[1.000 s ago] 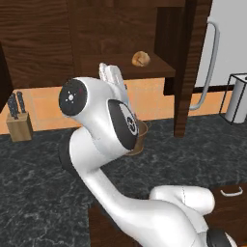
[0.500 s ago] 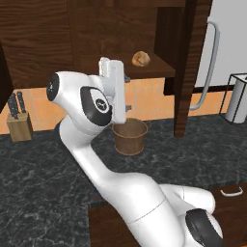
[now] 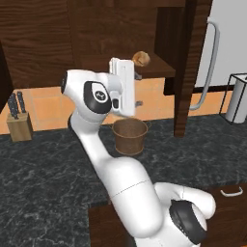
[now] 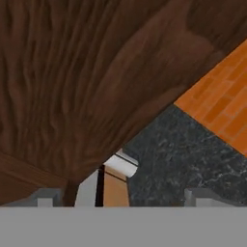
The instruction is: Open the cabinet, pick up the bread from the cabinet and place it in the basket. Then move the basket to the dining counter.
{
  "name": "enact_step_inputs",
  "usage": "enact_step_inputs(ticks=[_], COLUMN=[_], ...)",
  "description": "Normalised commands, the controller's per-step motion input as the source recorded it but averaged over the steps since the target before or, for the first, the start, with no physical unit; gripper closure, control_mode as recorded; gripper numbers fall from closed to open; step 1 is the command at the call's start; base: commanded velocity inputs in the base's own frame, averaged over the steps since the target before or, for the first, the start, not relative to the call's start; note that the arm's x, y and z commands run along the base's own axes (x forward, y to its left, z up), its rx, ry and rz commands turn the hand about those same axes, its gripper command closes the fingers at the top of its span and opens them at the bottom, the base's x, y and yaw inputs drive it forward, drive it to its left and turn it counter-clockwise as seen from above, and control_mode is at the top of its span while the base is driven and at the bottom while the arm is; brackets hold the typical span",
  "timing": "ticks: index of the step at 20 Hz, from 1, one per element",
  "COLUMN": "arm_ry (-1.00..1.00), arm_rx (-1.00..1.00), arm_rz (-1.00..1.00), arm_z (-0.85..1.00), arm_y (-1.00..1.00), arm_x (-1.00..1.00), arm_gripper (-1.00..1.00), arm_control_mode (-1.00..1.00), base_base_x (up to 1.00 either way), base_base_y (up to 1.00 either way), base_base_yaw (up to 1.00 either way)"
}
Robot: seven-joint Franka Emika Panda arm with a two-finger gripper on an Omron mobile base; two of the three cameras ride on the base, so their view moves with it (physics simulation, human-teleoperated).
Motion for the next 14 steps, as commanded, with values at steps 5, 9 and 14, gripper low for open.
enact_step_inputs(ticks=[5, 9, 14], arm_ry=[-0.2, -0.17, -0.1], arm_rx=[0.0, 0.01, 0.05], arm_rz=[-0.28, -0.27, -0.24], arm_z=[-0.05, 0.0, 0.0], arm_y=[-0.94, -1.0, -1.0], arm_x=[-0.13, -0.2, -0.08], arm_gripper=[-1.0, -1.0, -1.0], arm_control_mode=[-1.0, -1.0, -1.0], base_base_x=[0.0, 0.0, 0.0], base_base_y=[0.0, 0.0, 0.0], base_base_yaw=[0.0, 0.0, 0.0])
